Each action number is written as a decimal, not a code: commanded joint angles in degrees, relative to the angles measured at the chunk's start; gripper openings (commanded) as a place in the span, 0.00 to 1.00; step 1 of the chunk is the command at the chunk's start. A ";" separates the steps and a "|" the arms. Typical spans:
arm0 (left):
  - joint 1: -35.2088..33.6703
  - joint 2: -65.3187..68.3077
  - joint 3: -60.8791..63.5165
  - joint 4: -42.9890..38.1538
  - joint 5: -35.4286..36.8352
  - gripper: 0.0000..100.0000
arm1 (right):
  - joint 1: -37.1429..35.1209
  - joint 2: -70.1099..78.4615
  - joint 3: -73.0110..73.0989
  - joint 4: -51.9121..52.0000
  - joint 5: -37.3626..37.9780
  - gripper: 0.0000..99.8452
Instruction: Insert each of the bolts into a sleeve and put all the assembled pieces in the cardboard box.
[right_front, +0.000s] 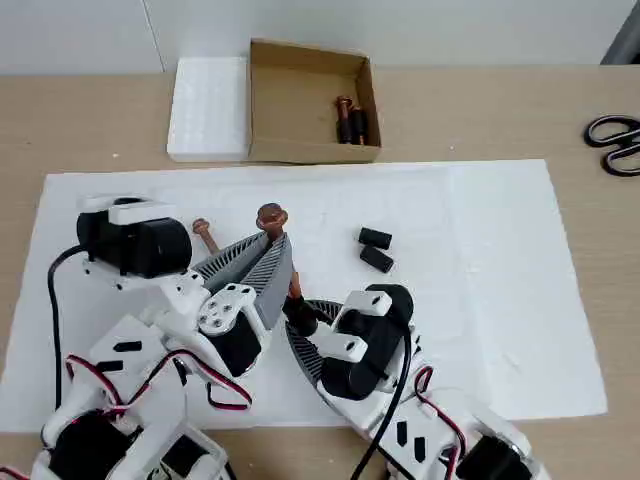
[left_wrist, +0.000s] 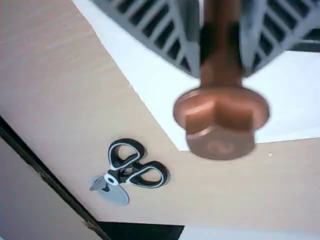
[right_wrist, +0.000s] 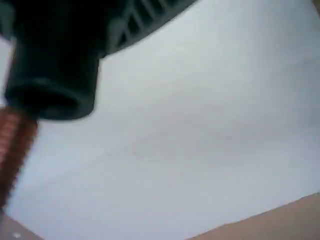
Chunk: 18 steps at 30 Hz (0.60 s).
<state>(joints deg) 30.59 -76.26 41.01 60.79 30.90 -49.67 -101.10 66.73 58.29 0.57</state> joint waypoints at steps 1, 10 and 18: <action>0.26 0.18 -2.51 -1.41 -0.18 0.00 | -0.31 -0.57 -1.67 -1.36 0.26 0.00; 0.18 0.09 -2.68 -1.49 -0.35 0.00 | 2.77 -0.57 -0.88 -1.63 0.26 0.00; 0.18 0.26 -2.42 -1.49 -0.26 0.00 | 3.03 -0.57 -0.88 -1.71 0.26 0.00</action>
<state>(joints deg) 30.59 -76.35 41.01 60.79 30.90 -47.03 -101.10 66.73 58.29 0.57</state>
